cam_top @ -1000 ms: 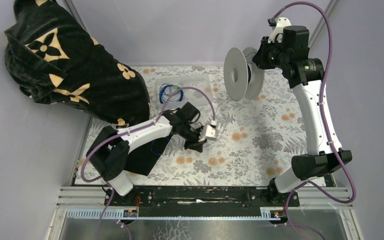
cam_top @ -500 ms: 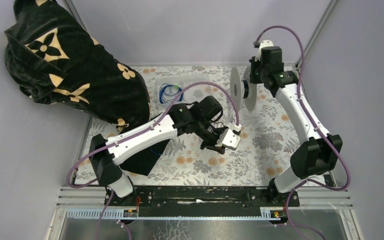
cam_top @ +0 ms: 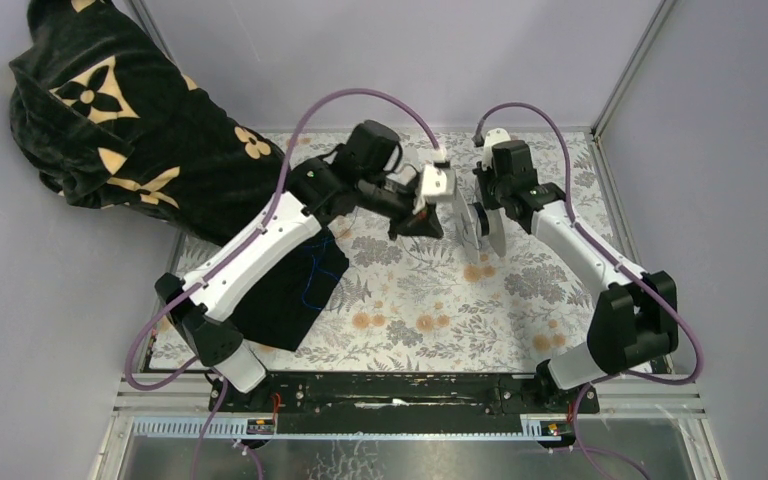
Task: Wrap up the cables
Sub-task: Wrap the cable around the cable reel.
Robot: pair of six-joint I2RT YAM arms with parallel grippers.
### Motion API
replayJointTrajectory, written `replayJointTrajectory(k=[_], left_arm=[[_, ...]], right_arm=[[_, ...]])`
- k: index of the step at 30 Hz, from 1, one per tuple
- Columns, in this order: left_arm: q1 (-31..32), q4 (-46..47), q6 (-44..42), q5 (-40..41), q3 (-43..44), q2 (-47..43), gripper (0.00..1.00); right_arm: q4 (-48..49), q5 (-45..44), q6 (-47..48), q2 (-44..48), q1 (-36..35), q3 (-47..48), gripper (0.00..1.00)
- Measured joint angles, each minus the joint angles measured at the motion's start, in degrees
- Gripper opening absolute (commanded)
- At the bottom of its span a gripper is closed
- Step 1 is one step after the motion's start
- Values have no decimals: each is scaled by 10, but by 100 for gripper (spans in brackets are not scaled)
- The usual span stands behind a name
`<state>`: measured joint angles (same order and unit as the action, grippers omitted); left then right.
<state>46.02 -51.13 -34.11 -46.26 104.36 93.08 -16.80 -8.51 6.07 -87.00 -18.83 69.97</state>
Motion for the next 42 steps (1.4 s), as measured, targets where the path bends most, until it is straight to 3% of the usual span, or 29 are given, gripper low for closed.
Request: replayJointTrajectory(k=[11,23,33,42], left_arm=[[-172,190,223,28,-17,0,0],[-298,285,320,113,-17,76,0],[-322,299,318,183,-43,128,0],[-312,339,300,196,-150,137,0]], right_arm=[[19,68,44,82,-24,-80,0],[-30,158,74,163,-26,-88,0],[-117,216,21,162,-26,64,0],[-168,175,-41,131,-26,214,0]])
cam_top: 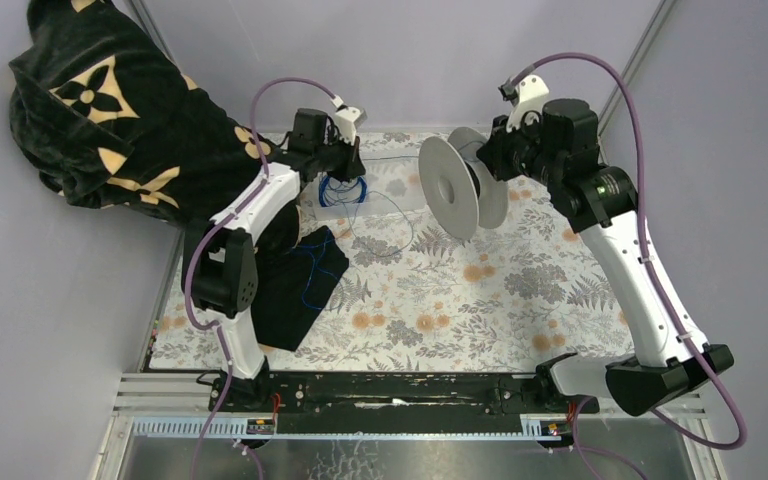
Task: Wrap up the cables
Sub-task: Wrap the cable around the cable reel.
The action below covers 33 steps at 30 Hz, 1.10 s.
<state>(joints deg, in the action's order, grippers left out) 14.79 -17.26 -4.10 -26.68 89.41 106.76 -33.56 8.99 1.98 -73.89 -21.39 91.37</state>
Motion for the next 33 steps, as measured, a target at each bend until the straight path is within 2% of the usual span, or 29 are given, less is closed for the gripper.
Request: replayJointTrajectory(k=[11,20,28,33], left_arm=[[99,13,-75,13,-106,-27,0],[177,53,-123,1,-205,-86,0],[255,56,-163,-16,-203,-126,0],[300,24,-189,-27,-158,-126,0]], right_arm=[[-13,-51,-81,-64,15,91,0],[-1,-106,-96,-98,28,104,0],[29,-145,-95,-112,28,86,0],[49,-162,-91,-125,28,62,0]])
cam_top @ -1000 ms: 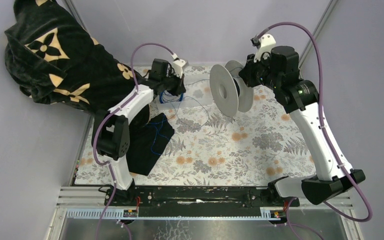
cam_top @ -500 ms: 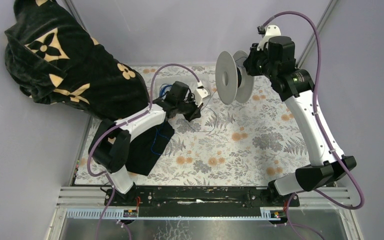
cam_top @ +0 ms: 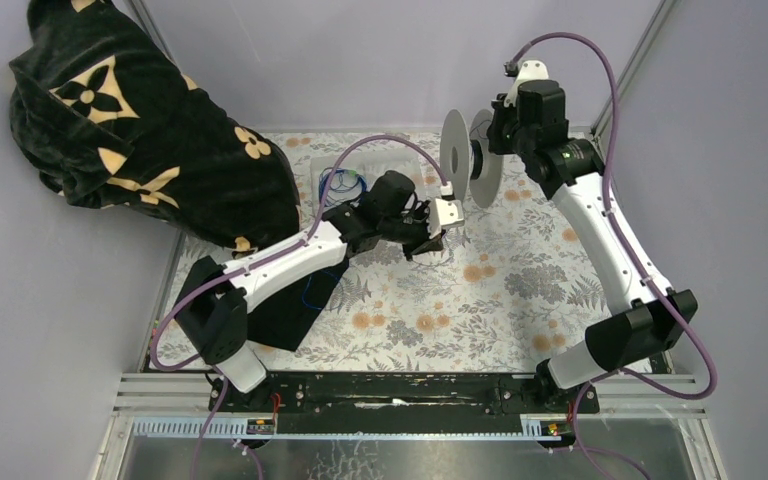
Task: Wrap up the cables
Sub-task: Wrap the cable around the cable reel.
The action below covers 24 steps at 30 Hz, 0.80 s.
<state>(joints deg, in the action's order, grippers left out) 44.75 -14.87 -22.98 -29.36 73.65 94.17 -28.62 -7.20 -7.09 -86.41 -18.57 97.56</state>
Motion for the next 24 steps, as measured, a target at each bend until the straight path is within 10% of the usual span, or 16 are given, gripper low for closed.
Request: replayJointTrajectory(k=[24], left_arm=[[-29,-147,42,-1,231,67,0]], right_arm=[[129,9,88,63,-59,-262,0]])
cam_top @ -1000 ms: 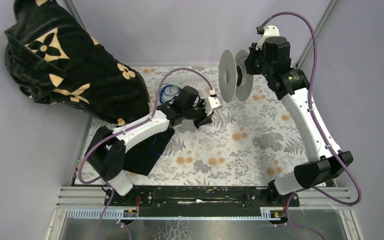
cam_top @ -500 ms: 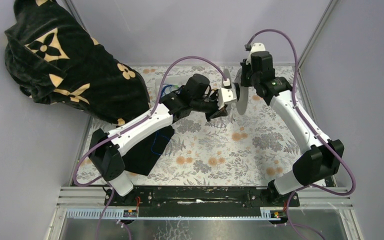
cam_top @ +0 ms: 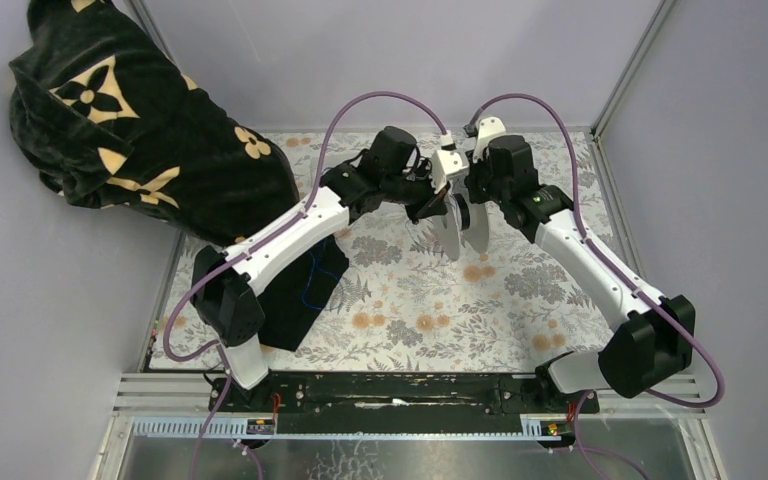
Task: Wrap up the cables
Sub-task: Wrap the cable around the cable reel.
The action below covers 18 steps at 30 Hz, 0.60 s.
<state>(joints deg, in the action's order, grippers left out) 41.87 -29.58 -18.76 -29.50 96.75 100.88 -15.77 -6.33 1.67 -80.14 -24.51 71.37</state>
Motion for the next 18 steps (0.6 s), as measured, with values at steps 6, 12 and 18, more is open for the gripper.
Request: replayJointTrajectory(k=[6,12,18], left_arm=[[-23,3,25,0,2,2,2],[-42,8,47,-4,2,2,10],[-82,28,52,18,-3,2,14]], right_arm=[[12,59,12,11,-1,-9,0],[9,87,28,19,2,-12,0],[-28,123,49,55,2,-20,0]])
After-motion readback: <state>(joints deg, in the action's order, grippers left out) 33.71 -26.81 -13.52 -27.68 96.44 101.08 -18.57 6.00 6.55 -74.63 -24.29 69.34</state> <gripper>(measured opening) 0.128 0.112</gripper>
